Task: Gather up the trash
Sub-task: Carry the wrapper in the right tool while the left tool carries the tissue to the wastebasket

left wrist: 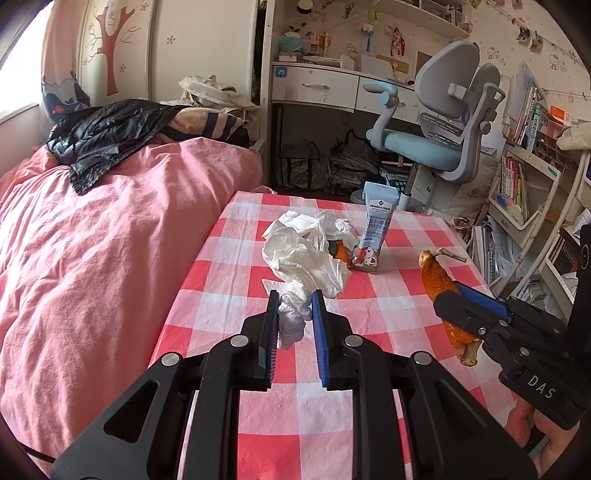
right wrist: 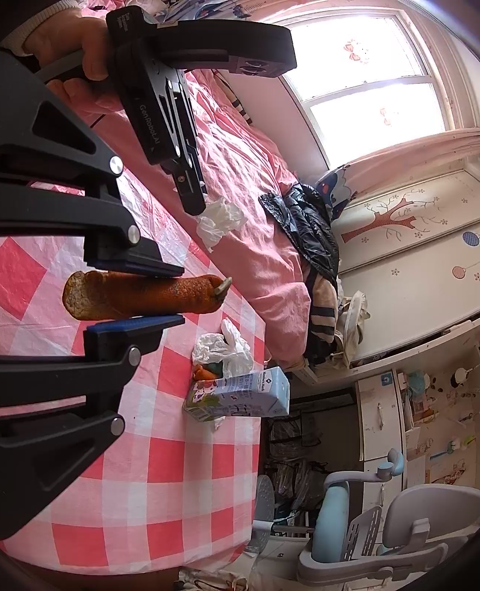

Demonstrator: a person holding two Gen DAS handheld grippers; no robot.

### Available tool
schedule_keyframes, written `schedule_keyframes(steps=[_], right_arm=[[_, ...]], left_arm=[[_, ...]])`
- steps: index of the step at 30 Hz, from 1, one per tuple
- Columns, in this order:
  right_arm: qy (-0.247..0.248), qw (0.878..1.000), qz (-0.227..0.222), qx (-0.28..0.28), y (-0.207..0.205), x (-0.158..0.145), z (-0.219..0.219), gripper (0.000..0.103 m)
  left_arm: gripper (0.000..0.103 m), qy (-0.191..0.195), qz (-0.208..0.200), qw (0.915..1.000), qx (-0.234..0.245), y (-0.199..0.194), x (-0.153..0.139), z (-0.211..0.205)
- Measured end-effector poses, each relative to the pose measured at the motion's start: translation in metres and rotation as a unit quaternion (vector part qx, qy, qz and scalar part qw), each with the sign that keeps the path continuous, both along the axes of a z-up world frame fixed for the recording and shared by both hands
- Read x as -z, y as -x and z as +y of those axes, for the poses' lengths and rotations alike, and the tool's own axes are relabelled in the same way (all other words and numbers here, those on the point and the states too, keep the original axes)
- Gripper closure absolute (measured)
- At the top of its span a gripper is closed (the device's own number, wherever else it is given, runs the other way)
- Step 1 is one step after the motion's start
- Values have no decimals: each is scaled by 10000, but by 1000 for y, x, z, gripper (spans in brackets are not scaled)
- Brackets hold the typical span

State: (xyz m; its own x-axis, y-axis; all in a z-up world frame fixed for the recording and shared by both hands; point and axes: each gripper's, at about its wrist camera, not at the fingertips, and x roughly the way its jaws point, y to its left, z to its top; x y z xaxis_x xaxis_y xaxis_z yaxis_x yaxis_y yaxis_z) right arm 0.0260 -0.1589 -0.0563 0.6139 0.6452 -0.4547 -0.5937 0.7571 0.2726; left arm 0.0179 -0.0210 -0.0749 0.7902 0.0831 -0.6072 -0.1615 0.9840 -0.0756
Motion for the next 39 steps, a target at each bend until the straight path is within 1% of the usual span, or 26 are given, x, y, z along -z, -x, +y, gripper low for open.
schedule_keyframes(steps=[14, 17, 20, 23, 33, 38, 39], right_arm=[[123, 9999, -42, -34, 3, -1, 3, 82], [144, 9999, 36, 15, 6, 3, 3, 82], [-21, 9996, 245, 128, 14, 11, 0, 82], [-132, 9983, 527, 220, 31, 26, -3, 82], [214, 9935, 1107, 129, 101, 60, 6, 82], [489, 9875, 1501, -21, 139, 81, 14, 82], [562, 9852, 1620, -66, 145, 86, 15, 80]], left_arm=[[87, 33, 37, 10000, 8, 1, 0, 0], [87, 46, 5, 10000, -4, 1, 0, 1], [87, 78, -22, 10000, -26, 3, 0, 2], [87, 125, -35, 9999, -49, 6, -1, 3], [87, 150, 1, 9999, 29, 31, 2, -3], [87, 84, 114, 9998, 107, 49, 7, -9], [87, 75, 132, 9998, 113, 53, 7, -10]])
